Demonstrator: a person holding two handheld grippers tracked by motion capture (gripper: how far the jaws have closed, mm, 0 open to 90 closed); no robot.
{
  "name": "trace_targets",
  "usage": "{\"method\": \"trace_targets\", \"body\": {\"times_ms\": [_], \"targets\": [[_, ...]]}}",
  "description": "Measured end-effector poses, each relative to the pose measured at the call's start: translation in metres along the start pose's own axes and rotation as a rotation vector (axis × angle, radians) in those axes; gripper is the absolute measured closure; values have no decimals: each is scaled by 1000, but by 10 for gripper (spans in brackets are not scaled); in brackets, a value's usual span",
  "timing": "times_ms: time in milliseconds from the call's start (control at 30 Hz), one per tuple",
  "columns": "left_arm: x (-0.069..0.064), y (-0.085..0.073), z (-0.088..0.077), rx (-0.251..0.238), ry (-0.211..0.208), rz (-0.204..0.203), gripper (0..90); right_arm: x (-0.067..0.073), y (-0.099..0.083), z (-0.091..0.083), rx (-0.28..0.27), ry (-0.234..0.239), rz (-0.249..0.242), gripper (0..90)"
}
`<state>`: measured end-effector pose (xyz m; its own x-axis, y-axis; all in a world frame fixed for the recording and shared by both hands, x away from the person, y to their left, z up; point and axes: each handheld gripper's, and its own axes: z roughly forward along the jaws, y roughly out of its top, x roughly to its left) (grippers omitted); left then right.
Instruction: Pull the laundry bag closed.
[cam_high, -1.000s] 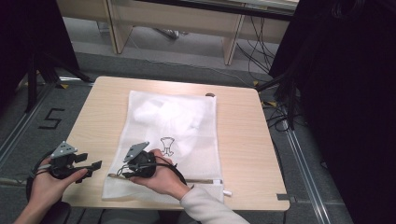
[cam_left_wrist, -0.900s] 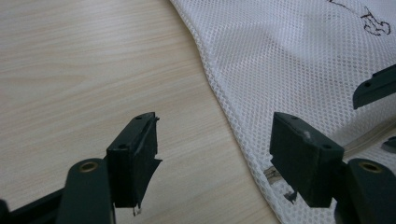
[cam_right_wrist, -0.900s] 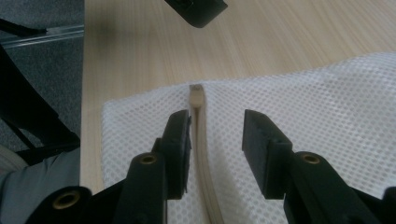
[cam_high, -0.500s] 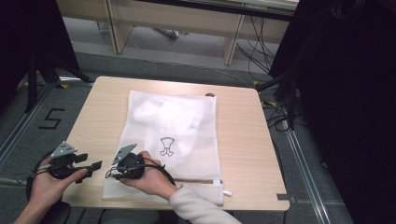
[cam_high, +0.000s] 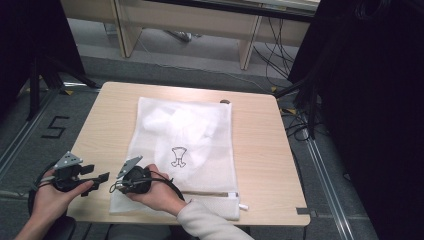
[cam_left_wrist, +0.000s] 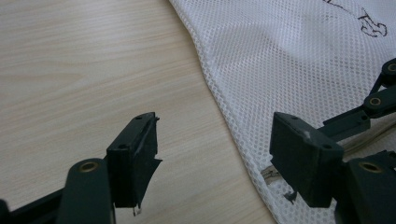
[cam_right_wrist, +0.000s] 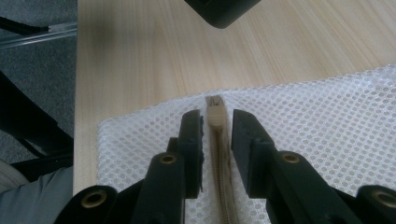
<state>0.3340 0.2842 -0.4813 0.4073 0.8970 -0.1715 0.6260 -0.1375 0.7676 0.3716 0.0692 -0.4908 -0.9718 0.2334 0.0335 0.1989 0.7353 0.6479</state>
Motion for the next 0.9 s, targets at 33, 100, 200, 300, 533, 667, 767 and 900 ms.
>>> {"method": "trace_targets", "body": {"times_ms": [33,100,200,300,533,667,767,900], "targets": [[0,0,0,-2,-2,0,318,1,0,0,2,-1,7,741],[0,0,0,0,-1,1,318,1,0,0,5,1,8,741],[0,0,0,-1,-3,-2,318,0,0,-1,6,0,11,741],[0,0,0,-7,-6,-3,318,-2,1,-1,-2,-1,-1,741],[0,0,-1,-8,-5,-10,319,1,4,4,9,4,-10,755],[0,0,0,-6,-6,-5,319,-1,4,8,19,-8,-10,774],[0,0,-1,-5,-3,-5,319,-1,4,10,19,-6,6,780],[0,0,0,-9,-13,-11,319,1,4,12,35,-4,40,802]]}}
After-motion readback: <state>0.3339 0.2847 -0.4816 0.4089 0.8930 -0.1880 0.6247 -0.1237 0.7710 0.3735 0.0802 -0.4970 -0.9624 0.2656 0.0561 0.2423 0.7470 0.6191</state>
